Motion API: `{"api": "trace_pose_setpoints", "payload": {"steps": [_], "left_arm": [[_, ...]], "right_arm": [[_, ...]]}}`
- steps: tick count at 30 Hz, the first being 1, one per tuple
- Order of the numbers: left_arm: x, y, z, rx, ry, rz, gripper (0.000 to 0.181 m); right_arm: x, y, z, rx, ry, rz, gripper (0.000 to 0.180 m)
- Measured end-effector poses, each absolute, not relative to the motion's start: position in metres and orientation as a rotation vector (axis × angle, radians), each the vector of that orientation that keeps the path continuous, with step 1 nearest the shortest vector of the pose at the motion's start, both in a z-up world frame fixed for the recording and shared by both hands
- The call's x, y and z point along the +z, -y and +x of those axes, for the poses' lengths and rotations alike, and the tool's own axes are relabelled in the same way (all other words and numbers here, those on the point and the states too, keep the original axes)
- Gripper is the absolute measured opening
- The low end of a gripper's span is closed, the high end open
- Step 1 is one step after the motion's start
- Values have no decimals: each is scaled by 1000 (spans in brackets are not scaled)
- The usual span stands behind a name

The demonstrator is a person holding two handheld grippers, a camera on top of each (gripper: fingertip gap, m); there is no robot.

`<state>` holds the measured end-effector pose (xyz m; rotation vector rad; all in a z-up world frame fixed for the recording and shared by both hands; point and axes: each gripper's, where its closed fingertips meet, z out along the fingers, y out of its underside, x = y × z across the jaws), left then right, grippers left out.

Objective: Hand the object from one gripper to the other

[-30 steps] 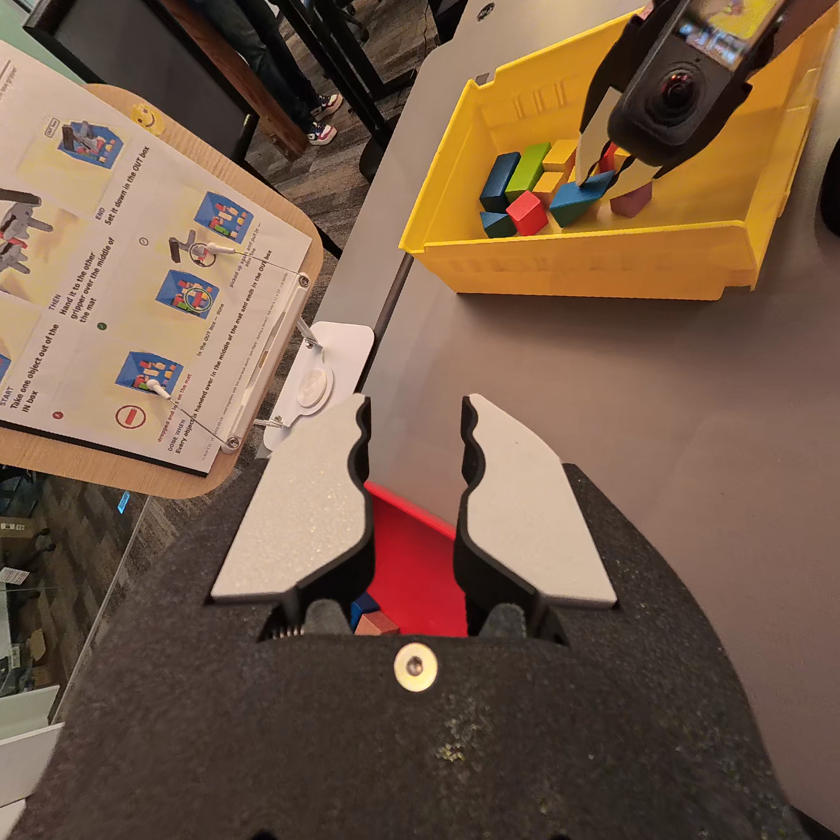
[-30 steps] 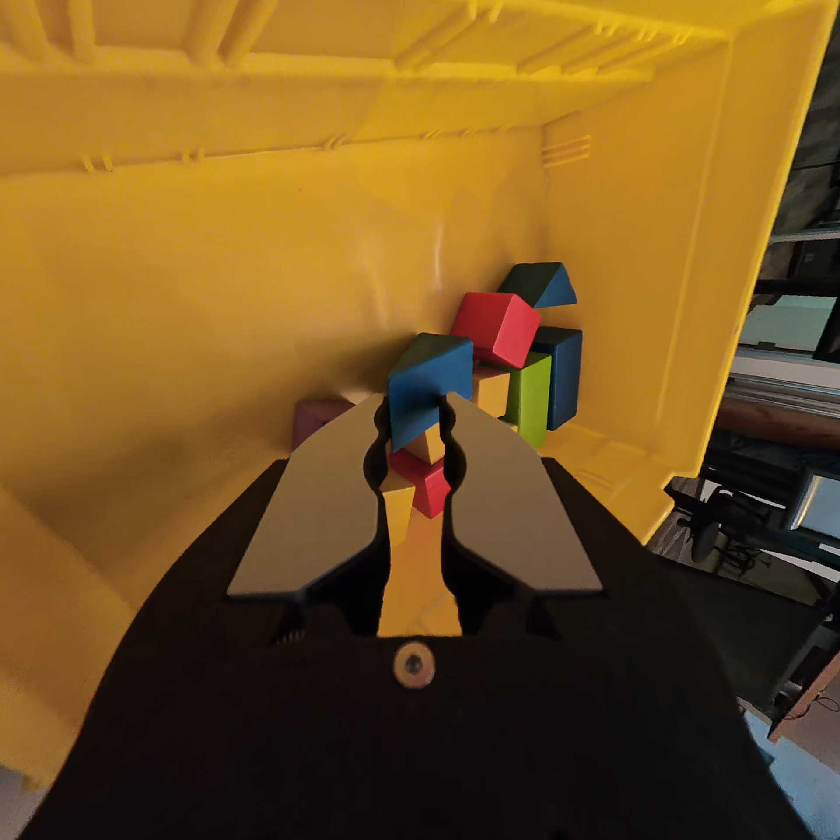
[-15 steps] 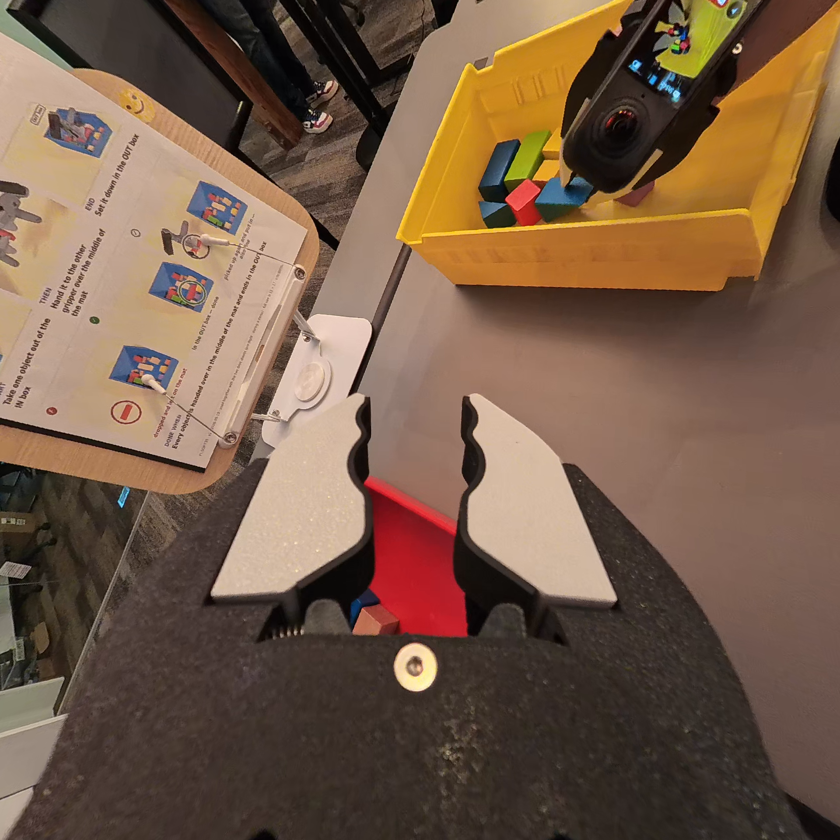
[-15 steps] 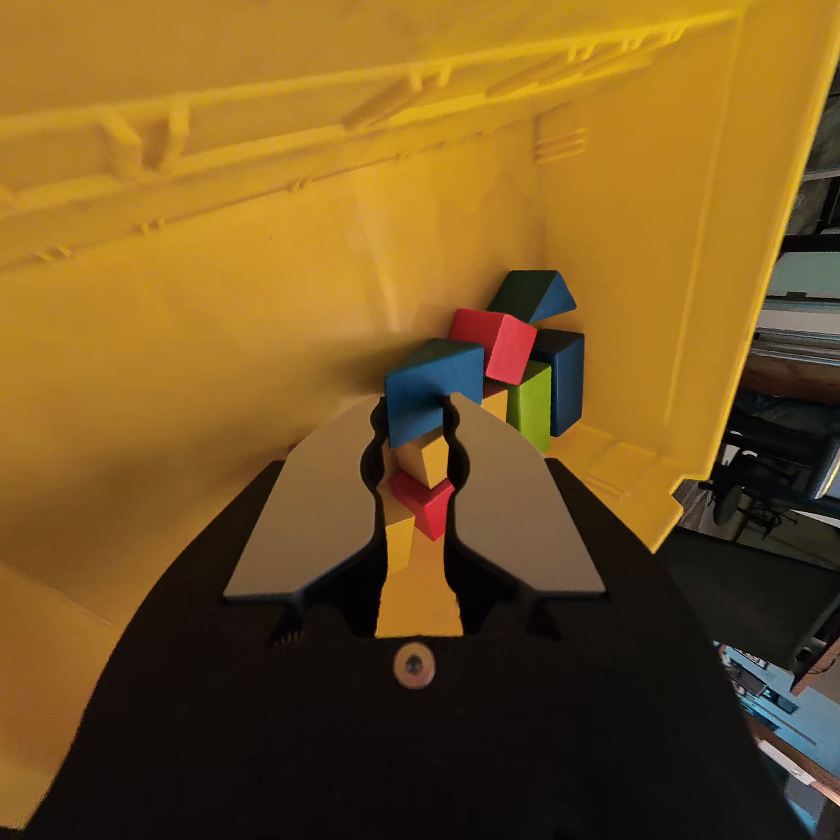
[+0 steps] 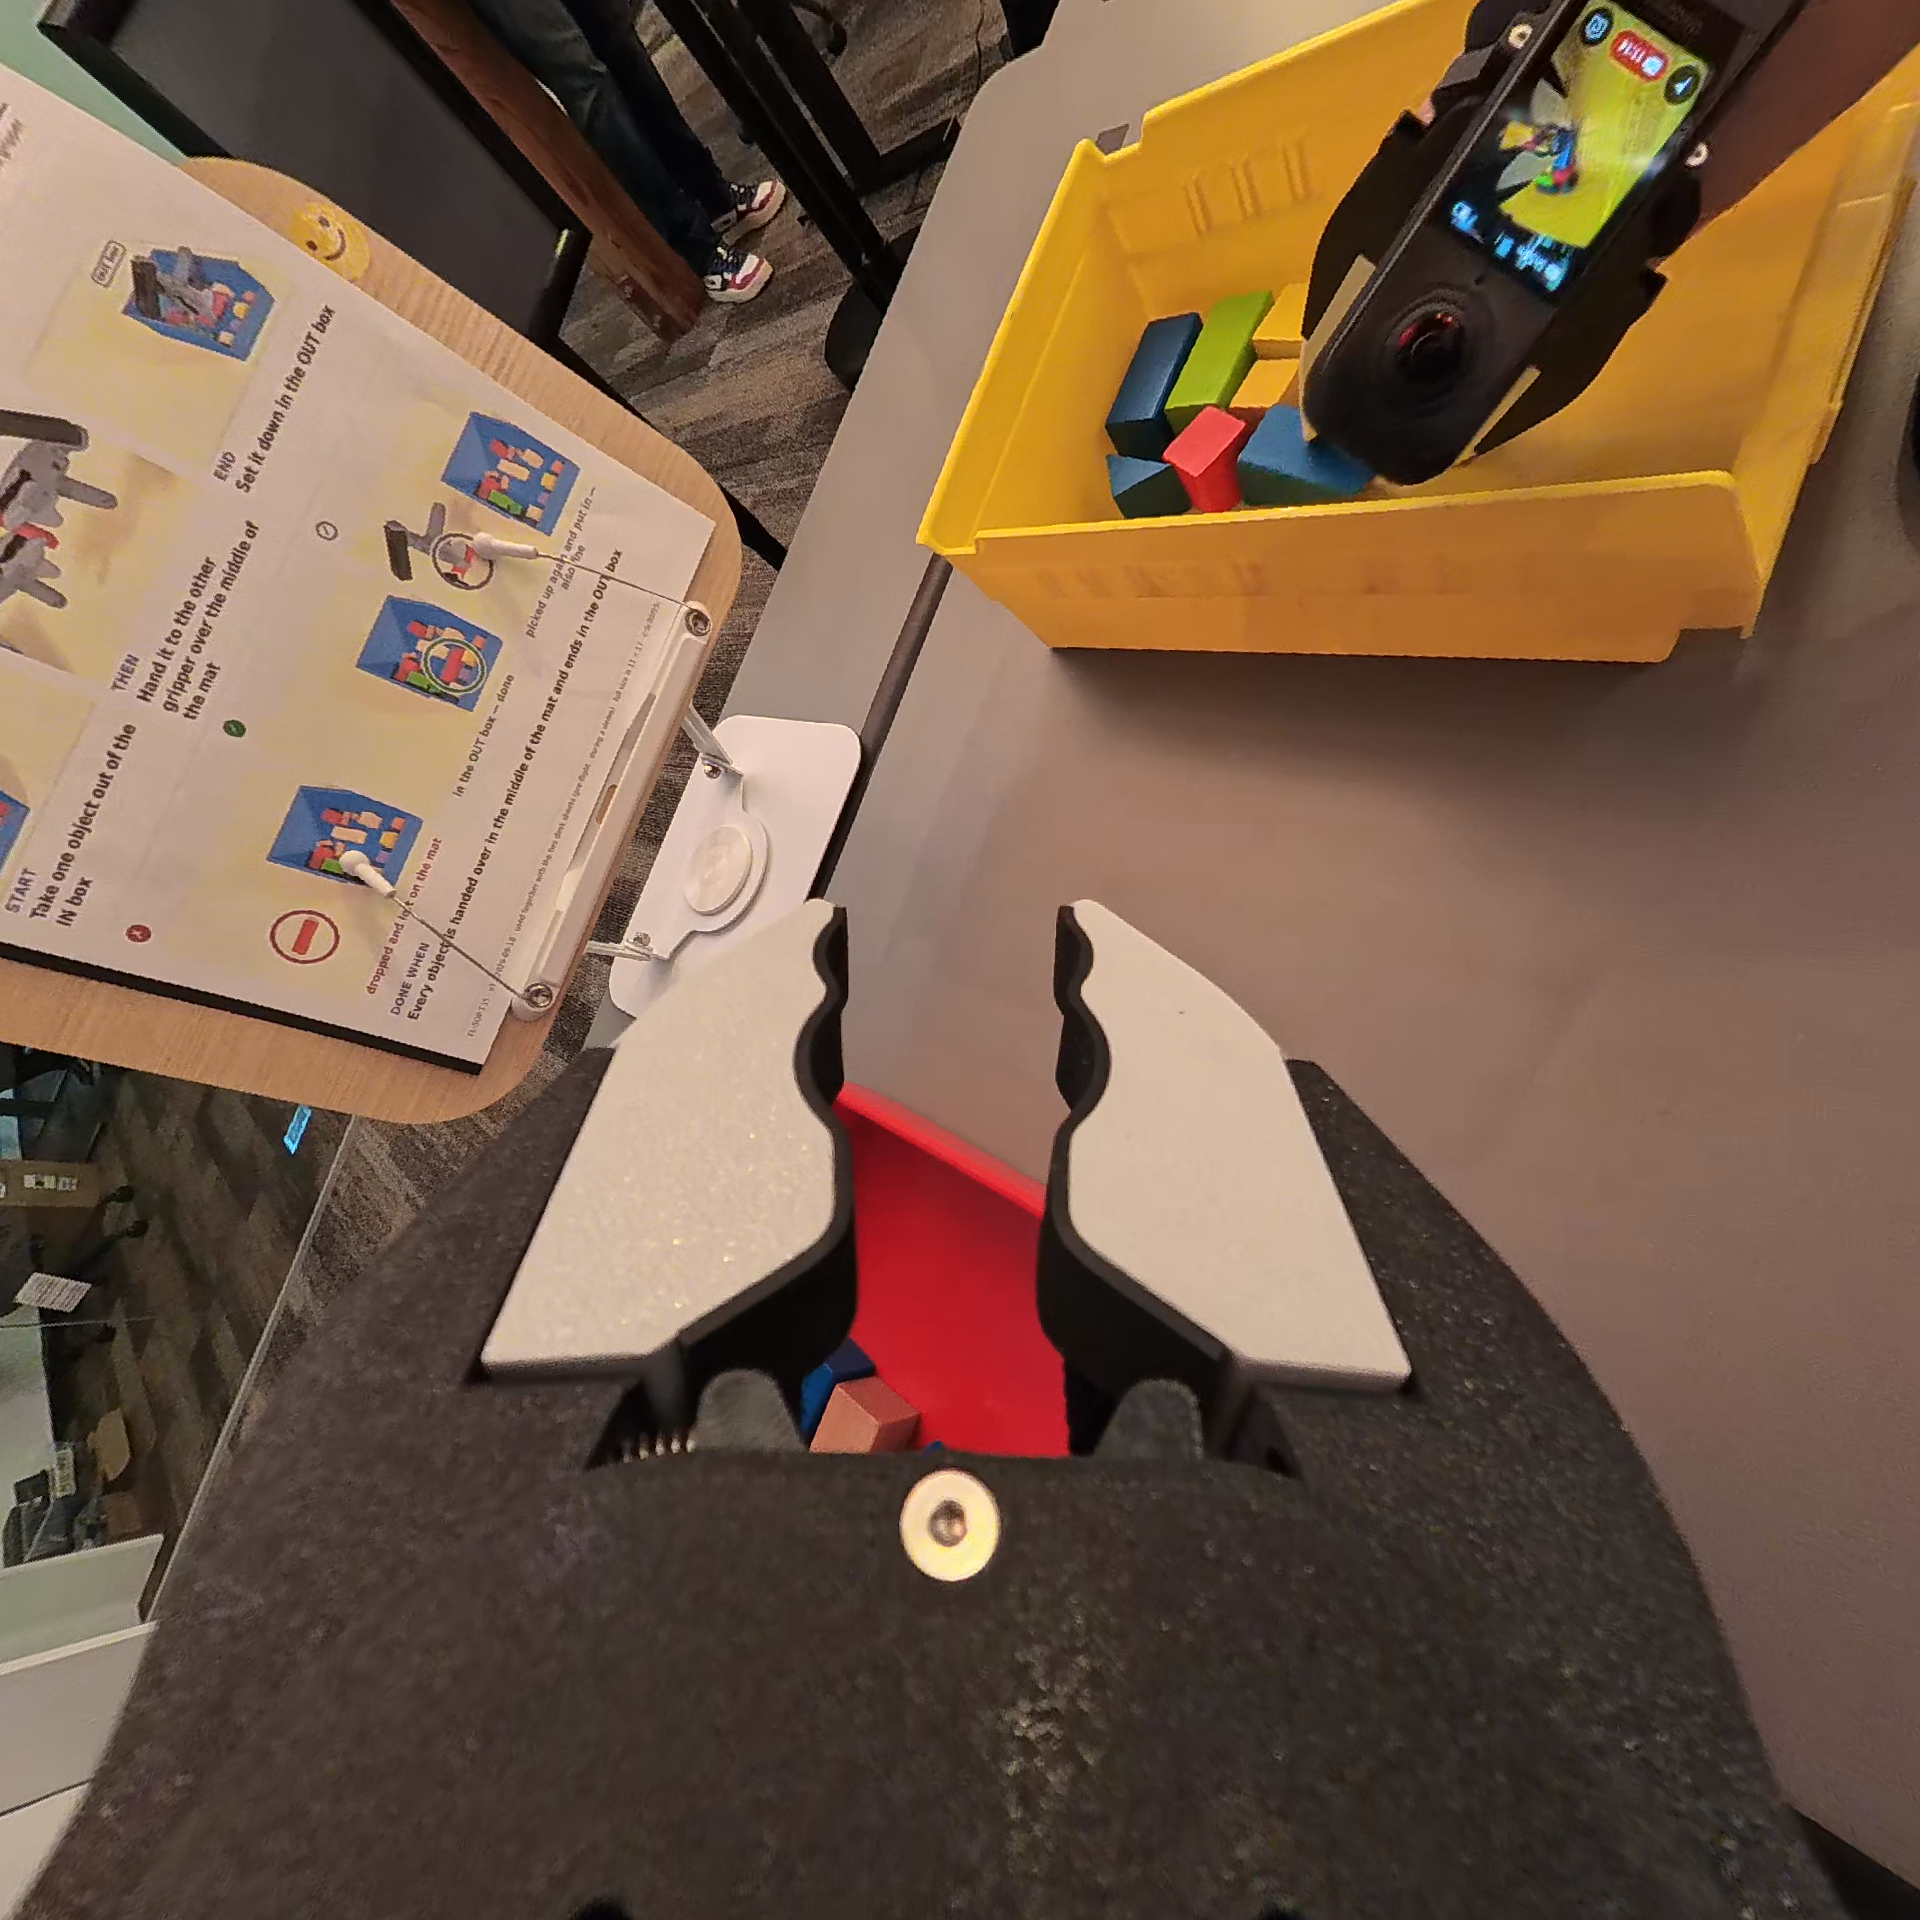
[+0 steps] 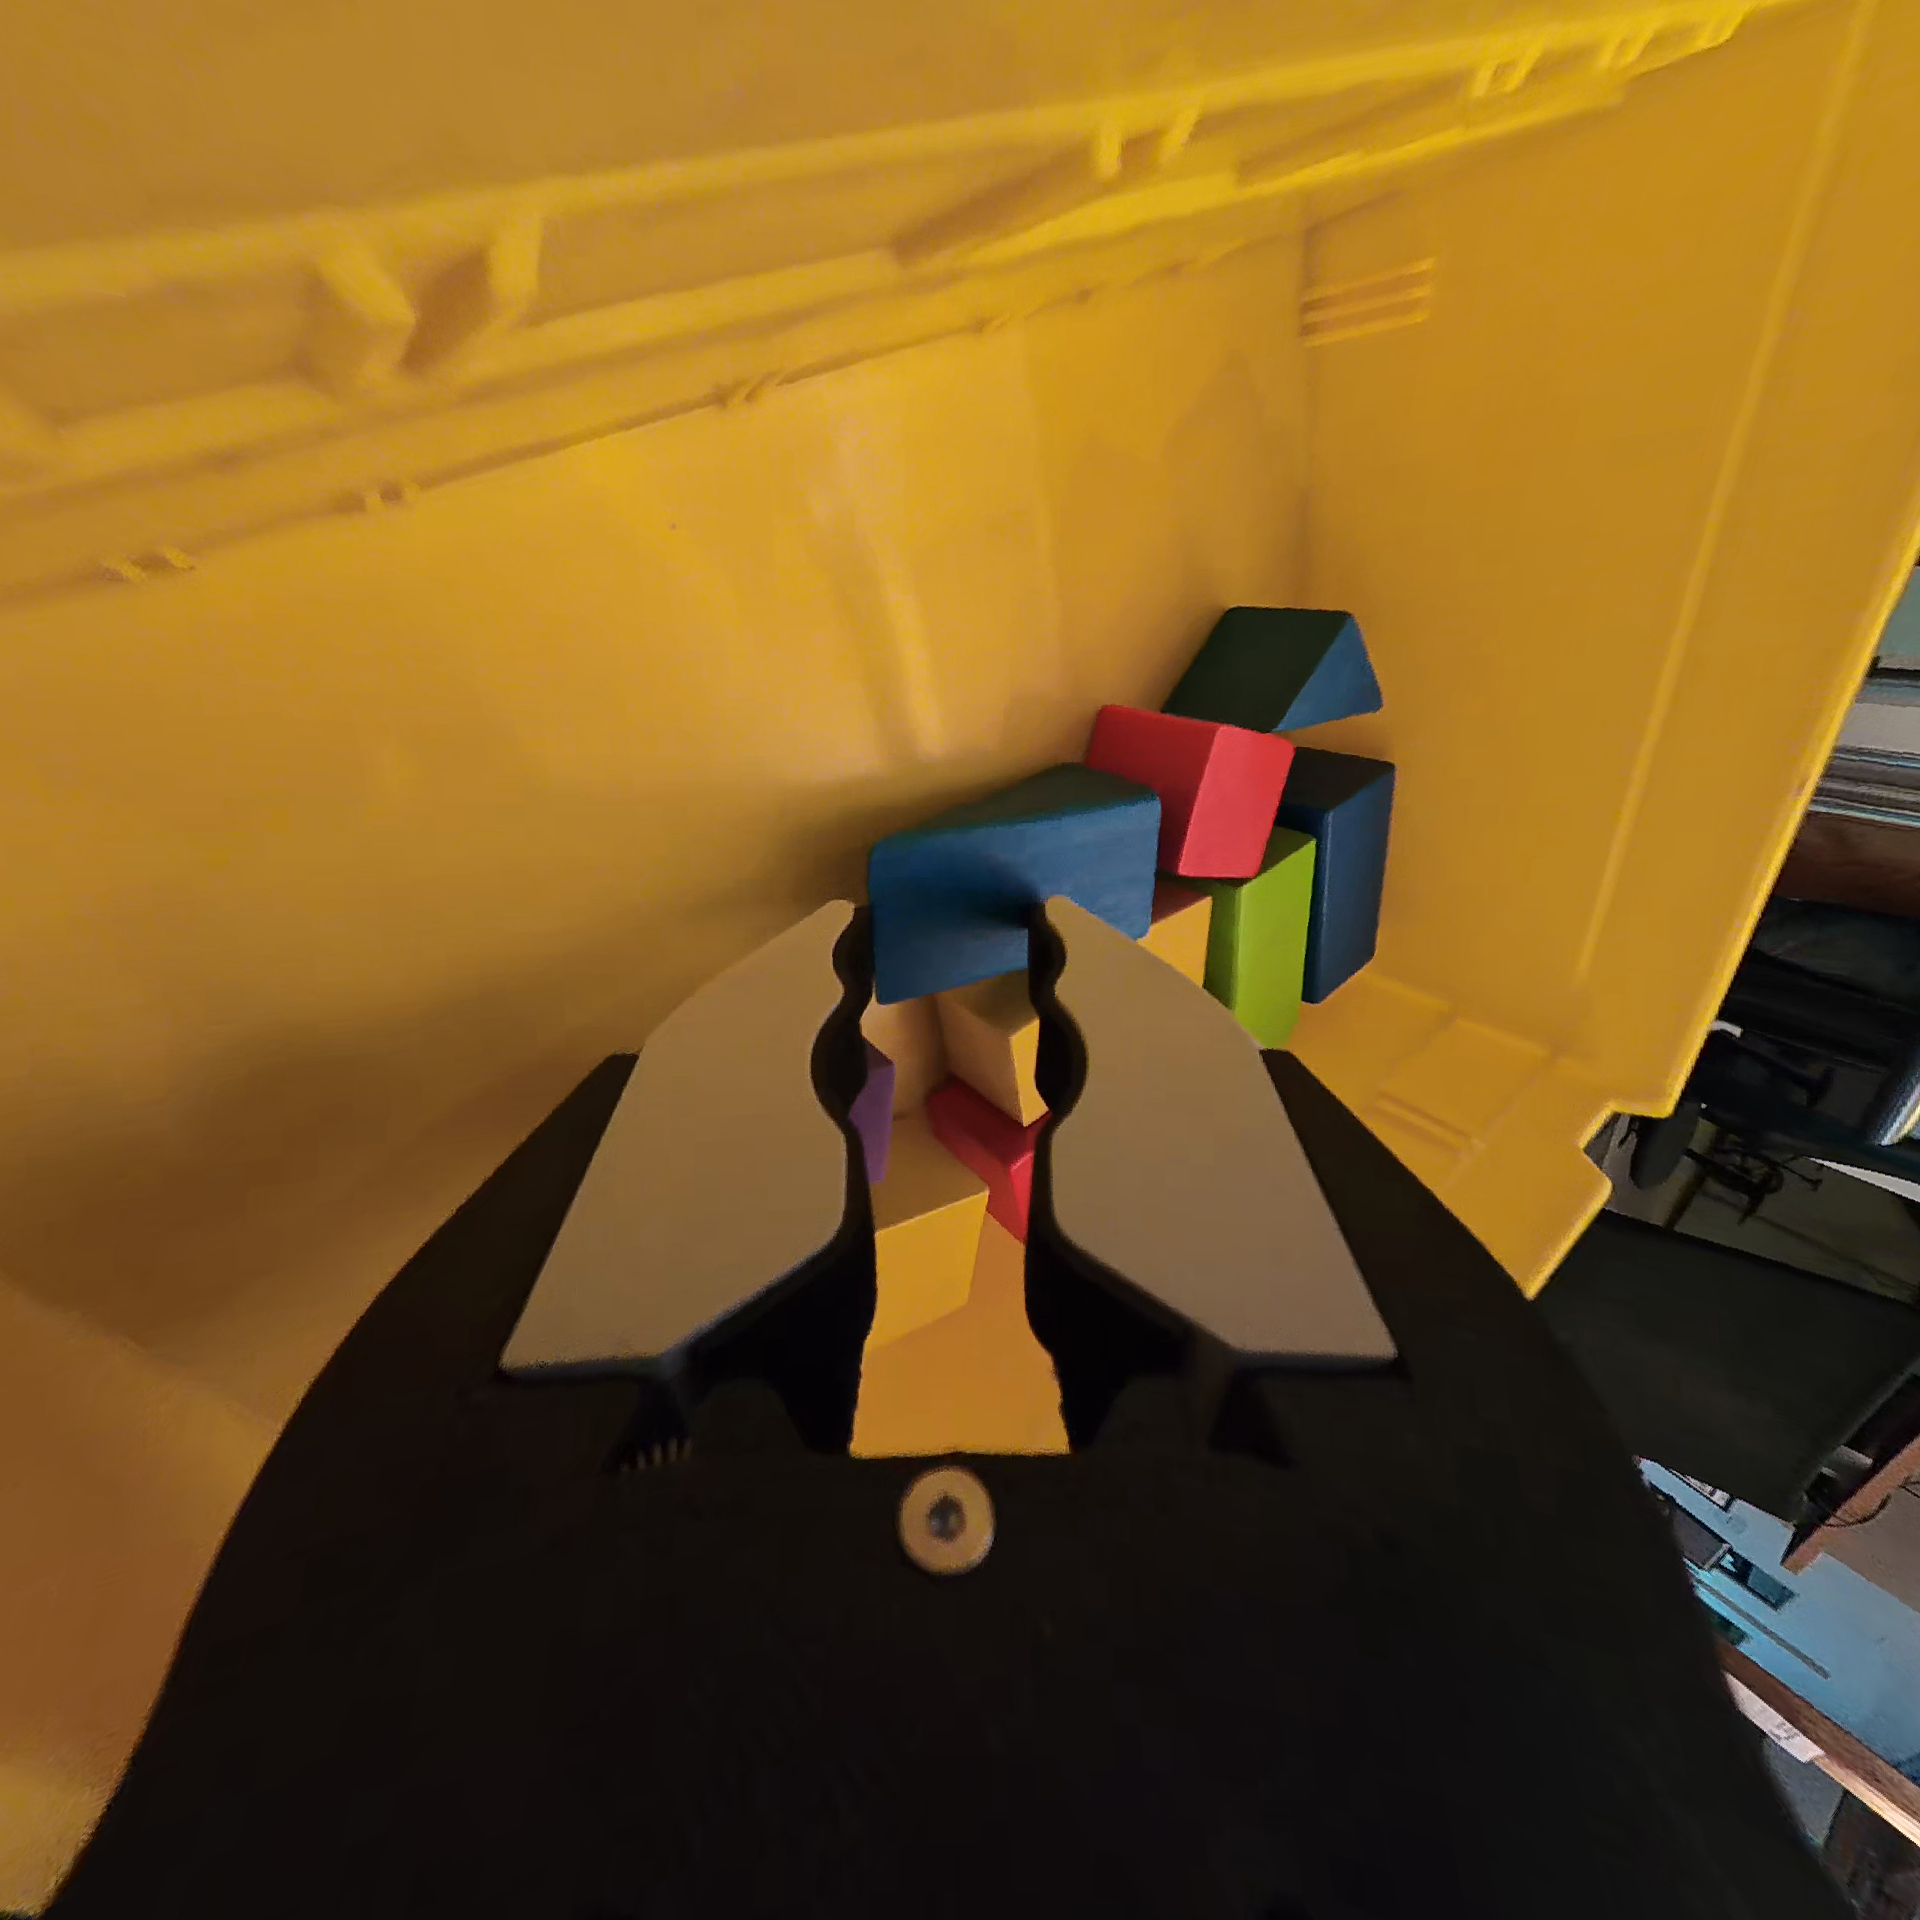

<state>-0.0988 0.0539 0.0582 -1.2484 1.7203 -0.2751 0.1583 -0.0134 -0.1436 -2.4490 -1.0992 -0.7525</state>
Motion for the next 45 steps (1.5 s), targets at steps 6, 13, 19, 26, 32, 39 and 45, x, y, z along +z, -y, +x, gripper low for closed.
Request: {"api": "trace_pose_setpoints", "payload": {"steps": [6, 13, 19, 26, 32, 39, 45], "left_arm": [[59, -58, -101, -272, -1713, -1259, 38], [58, -61, -105, -269, -1715, -1269, 38], [65, -73, -120, -269, -1682, -1308, 38], [33, -129, -178, -199, -1625, -1697, 36], [-43, -180, -223, -48, -1504, -2229, 36], [-96, -193, -253, 151, -1703, -2319, 33], [-124, -189, -264, 218, -1786, -2410, 41]], "right_arm": [[-149, 16, 159, -656, 1118, -2541, 32], [-151, 18, 161, -497, 1134, -2636, 32], [-108, 15, 157, -358, 1018, -2532, 32], [15, 5, 142, -409, 770, -2244, 32], [46, -10, 117, -319, 672, -2142, 32], [-1, -13, 103, -287, 895, -2222, 32], [-4, -18, 95, -203, 912, -2204, 32]]}}
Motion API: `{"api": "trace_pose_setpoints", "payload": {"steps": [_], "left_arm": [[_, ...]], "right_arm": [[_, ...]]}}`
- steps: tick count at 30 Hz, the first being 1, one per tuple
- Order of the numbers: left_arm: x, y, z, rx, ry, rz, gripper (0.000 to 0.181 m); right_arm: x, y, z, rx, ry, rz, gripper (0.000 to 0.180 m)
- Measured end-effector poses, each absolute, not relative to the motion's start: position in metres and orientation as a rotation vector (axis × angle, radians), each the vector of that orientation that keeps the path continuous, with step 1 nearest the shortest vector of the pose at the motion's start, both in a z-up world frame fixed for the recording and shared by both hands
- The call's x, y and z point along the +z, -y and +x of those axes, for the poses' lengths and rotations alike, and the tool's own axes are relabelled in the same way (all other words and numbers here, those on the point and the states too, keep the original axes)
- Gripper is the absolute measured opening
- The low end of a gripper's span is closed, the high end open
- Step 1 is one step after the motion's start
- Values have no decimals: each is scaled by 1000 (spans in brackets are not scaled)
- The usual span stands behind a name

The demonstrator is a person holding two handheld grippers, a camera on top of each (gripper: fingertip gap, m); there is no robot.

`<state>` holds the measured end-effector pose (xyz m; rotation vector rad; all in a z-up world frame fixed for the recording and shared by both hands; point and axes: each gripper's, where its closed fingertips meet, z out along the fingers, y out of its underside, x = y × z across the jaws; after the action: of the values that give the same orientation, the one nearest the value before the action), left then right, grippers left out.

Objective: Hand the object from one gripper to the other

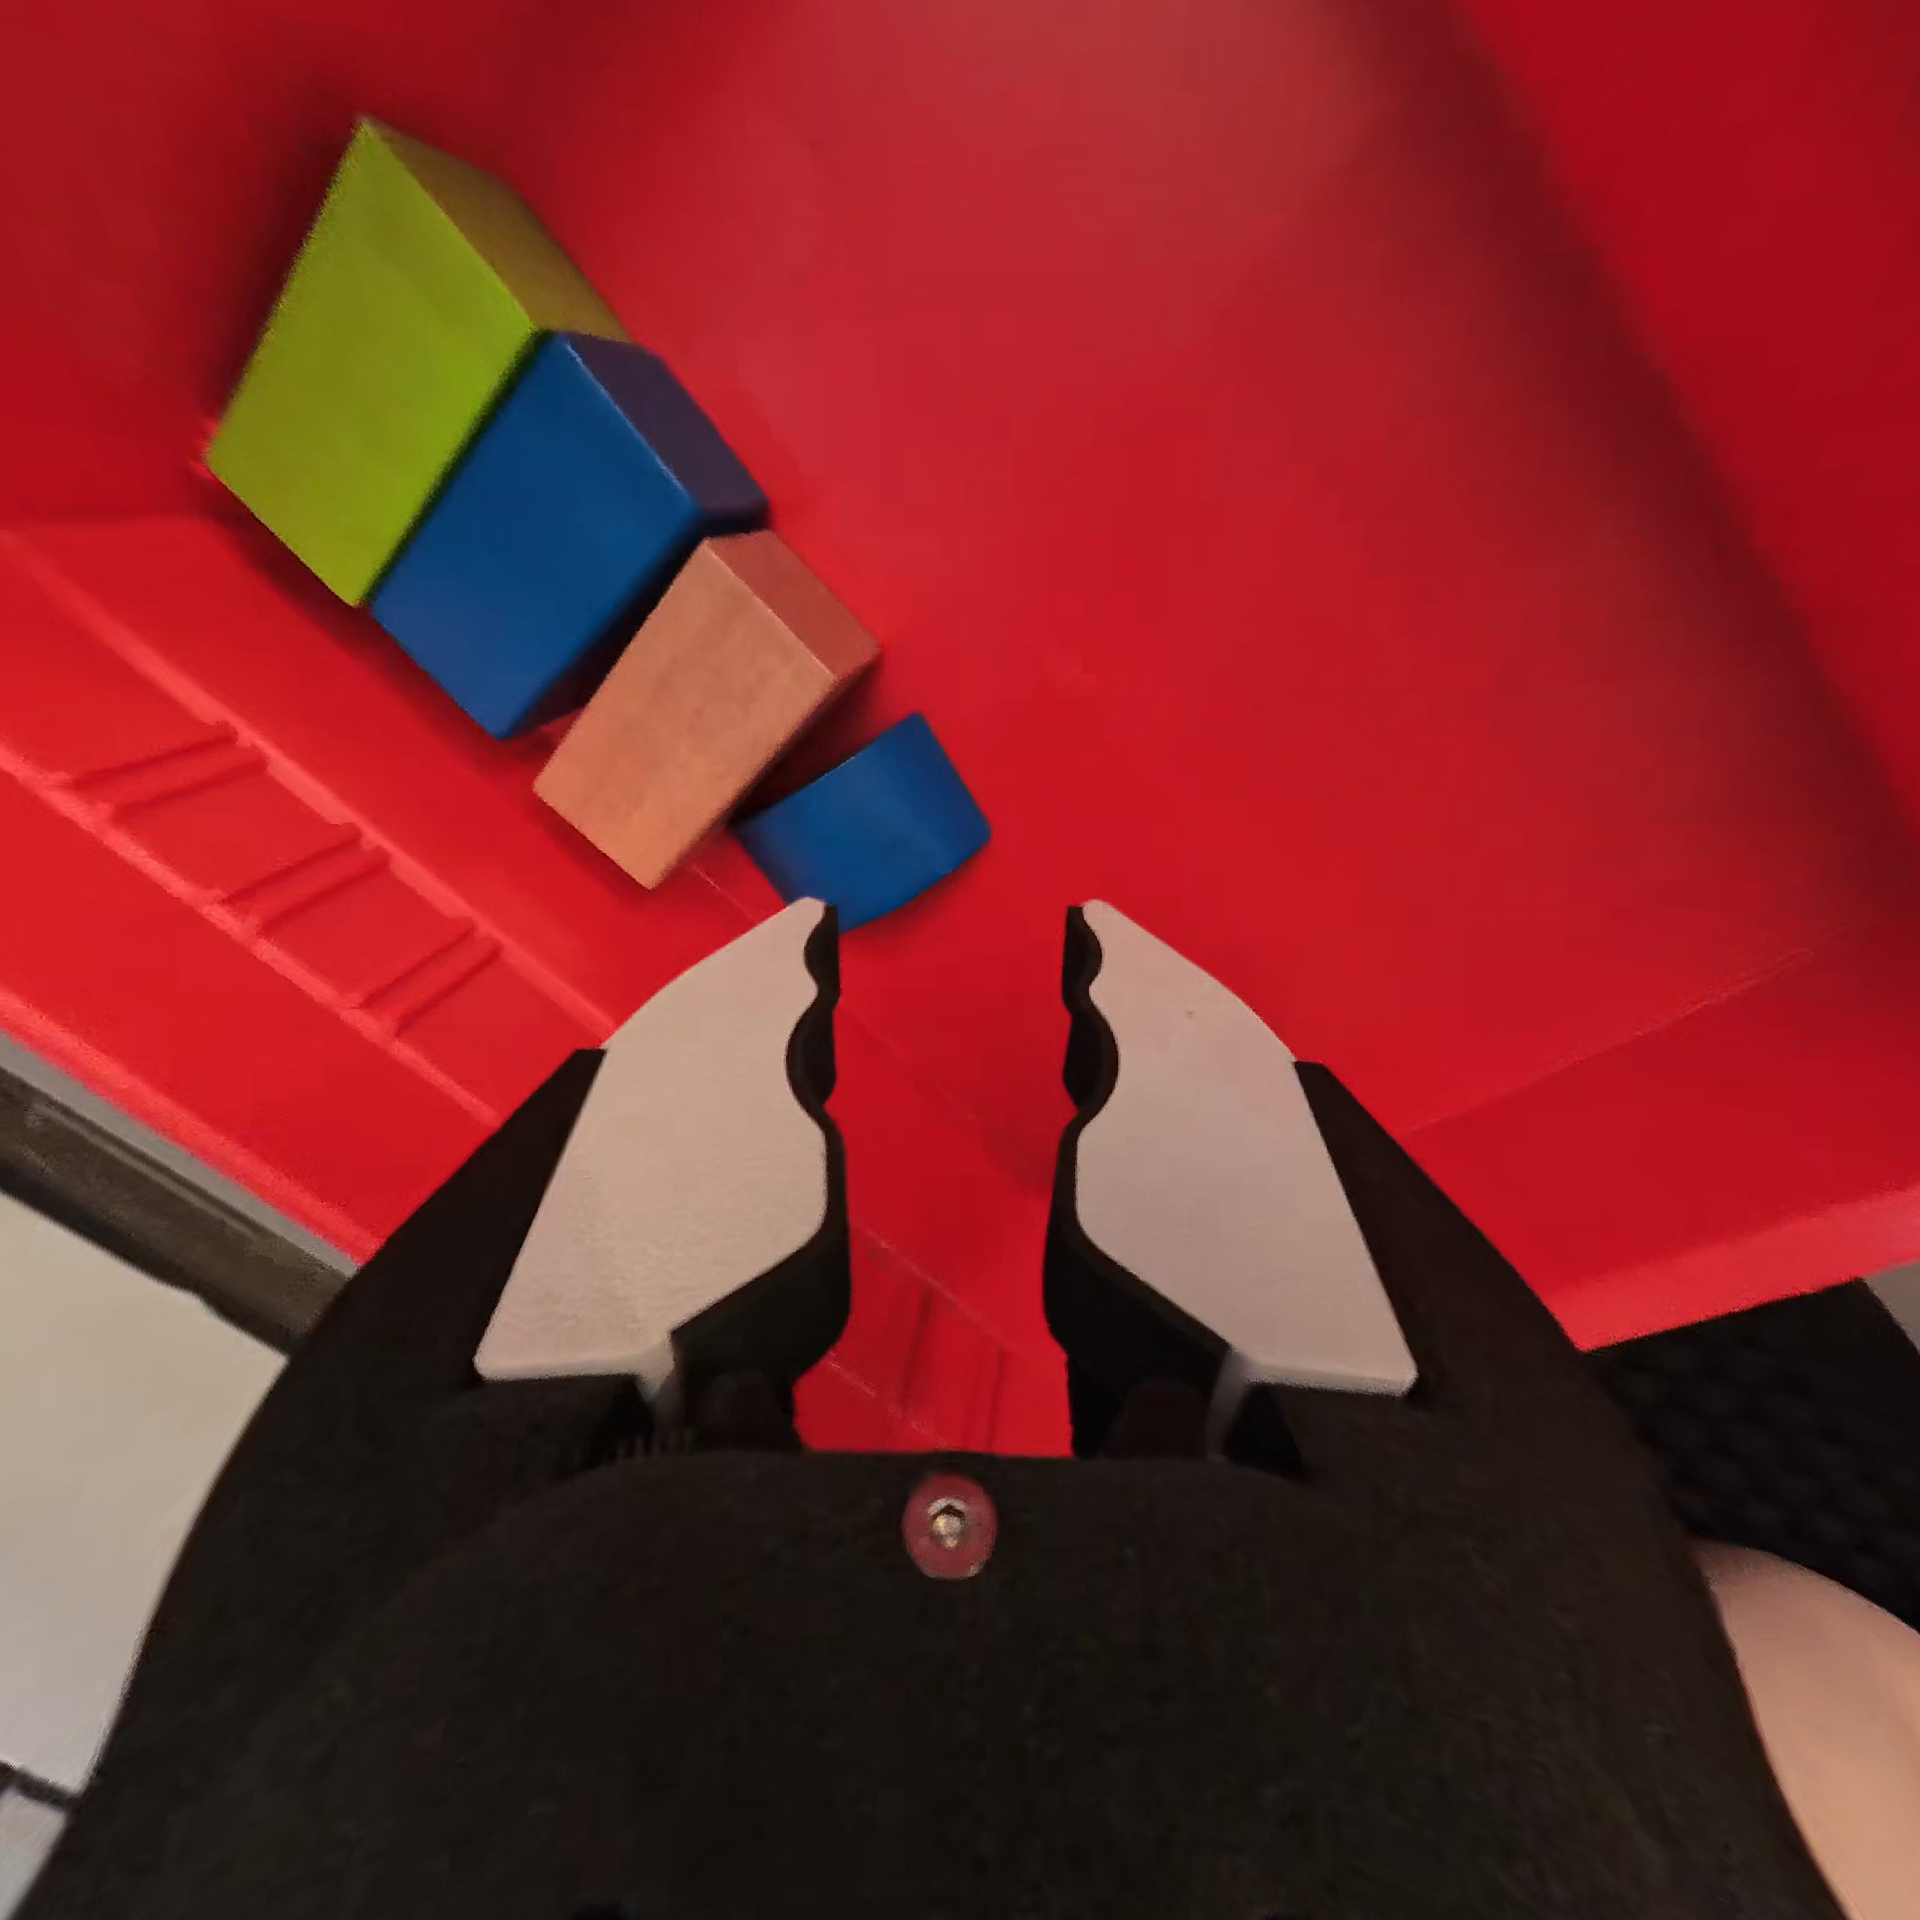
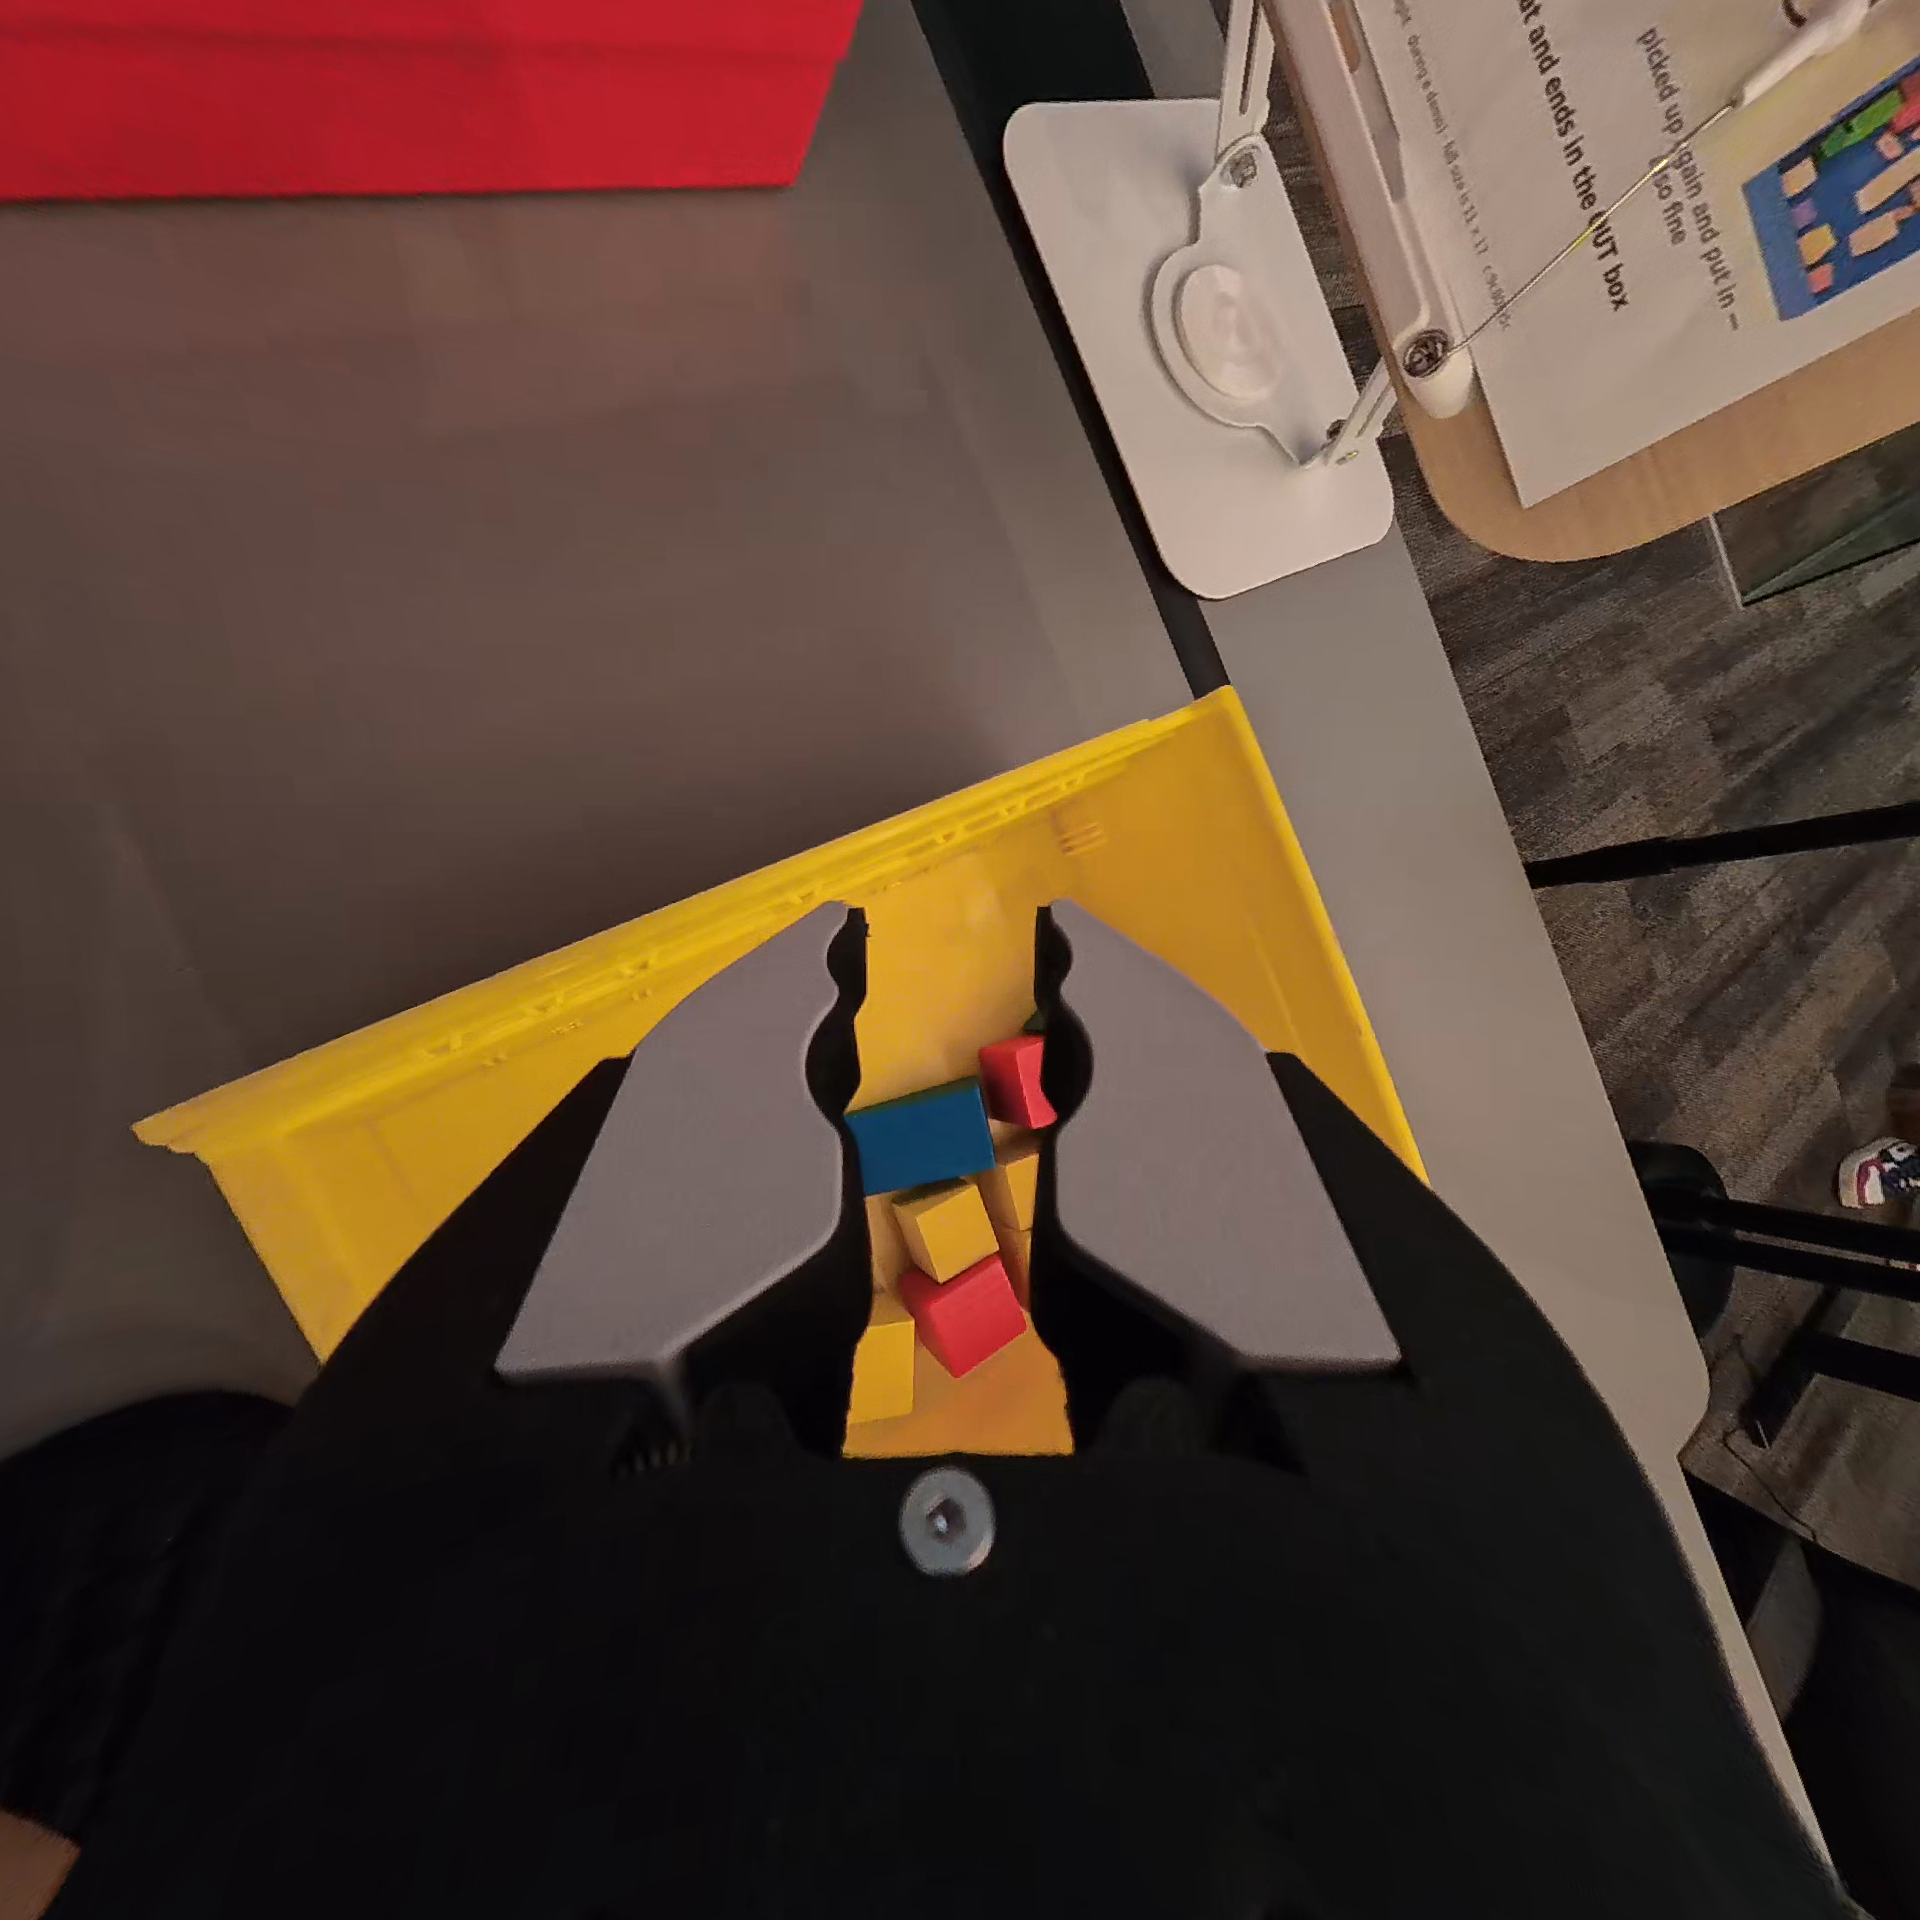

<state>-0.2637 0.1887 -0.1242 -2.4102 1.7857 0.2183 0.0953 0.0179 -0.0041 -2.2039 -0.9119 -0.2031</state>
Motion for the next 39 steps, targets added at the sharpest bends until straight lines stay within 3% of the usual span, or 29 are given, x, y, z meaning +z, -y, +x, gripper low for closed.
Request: {"api": "trace_pose_setpoints", "payload": {"steps": [6, 11, 25, 39], "left_arm": [[-136, -190, -259, 92, -1577, -2631, 43], [-140, -200, -263, 134, -1385, -2737, 57], [-145, -209, -269, 160, -1229, -2814, 47], [-146, -171, -238, 38, -1466, -2774, 41]], "right_arm": [[-7, -17, 97, -206, 913, -2214, 32], [-11, -16, 93, -214, 948, -2226, 32], [-18, -13, 90, -225, 1001, -2243, 32], [-27, -10, 88, -213, 1041, -2277, 32]]}}
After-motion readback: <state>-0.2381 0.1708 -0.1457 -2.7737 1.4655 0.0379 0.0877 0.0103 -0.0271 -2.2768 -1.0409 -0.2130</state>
